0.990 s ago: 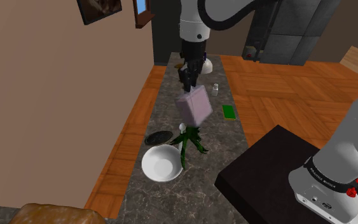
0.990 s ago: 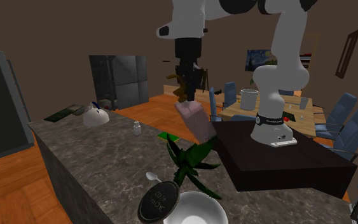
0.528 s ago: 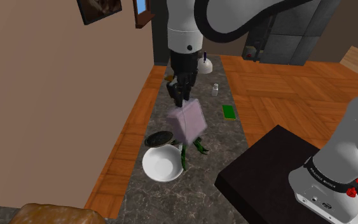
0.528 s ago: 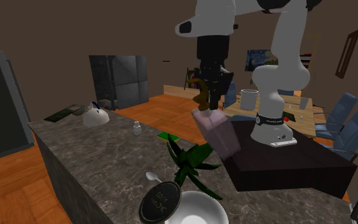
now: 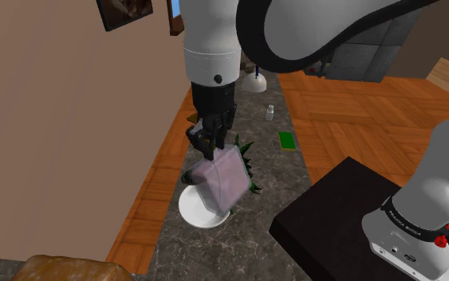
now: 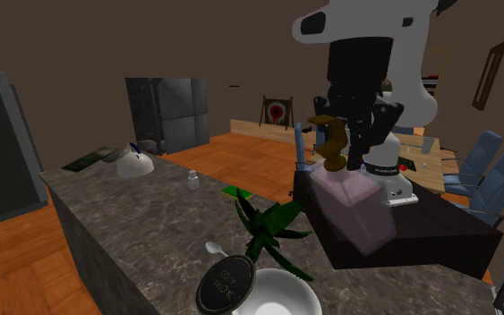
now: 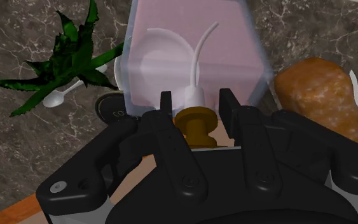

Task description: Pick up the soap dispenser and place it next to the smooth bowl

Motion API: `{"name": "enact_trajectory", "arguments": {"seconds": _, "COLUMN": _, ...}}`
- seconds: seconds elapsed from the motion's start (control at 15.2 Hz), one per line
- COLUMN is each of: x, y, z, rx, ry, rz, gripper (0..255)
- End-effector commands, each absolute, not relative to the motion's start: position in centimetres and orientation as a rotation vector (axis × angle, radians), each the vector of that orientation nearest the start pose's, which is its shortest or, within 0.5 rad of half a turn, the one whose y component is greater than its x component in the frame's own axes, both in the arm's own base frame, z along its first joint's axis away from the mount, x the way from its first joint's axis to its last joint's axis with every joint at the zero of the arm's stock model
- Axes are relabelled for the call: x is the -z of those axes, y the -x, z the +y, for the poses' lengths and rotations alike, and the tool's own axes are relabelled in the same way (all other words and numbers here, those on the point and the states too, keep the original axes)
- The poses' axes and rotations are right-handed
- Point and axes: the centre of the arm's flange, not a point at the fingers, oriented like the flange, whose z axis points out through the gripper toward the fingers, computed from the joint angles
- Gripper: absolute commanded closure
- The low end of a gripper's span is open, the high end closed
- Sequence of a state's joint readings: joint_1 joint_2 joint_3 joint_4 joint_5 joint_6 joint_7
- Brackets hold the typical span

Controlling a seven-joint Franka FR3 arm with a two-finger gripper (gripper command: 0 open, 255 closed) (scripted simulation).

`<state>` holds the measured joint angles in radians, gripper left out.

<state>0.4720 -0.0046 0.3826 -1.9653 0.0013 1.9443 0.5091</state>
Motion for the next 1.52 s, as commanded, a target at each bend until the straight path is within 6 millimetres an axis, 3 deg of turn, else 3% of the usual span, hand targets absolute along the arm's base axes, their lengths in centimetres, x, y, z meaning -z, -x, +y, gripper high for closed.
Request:
{"name": "enact_trajectory", "arguments": {"seconds": 0.0, "x": -46.9, "y": -34.5, "z": 43.9, "rx": -0.019, "ry": 3.106, "rz": -0.538, "gripper": 255}}
{"name": "enact_trajectory", "arguments": {"seconds": 0.59, "x": -47.0, "y": -27.4, "z": 54.1, "rx": -0.019, "ry": 3.106, "rz": -0.538, "gripper": 255}}
{"name": "enact_trajectory", "arguments": {"seconds": 1.45, "x": -40.1, "y": -27.4, "z": 54.1, "rx": -0.019, "ry": 3.106, "rz": -0.538, "gripper": 255}}
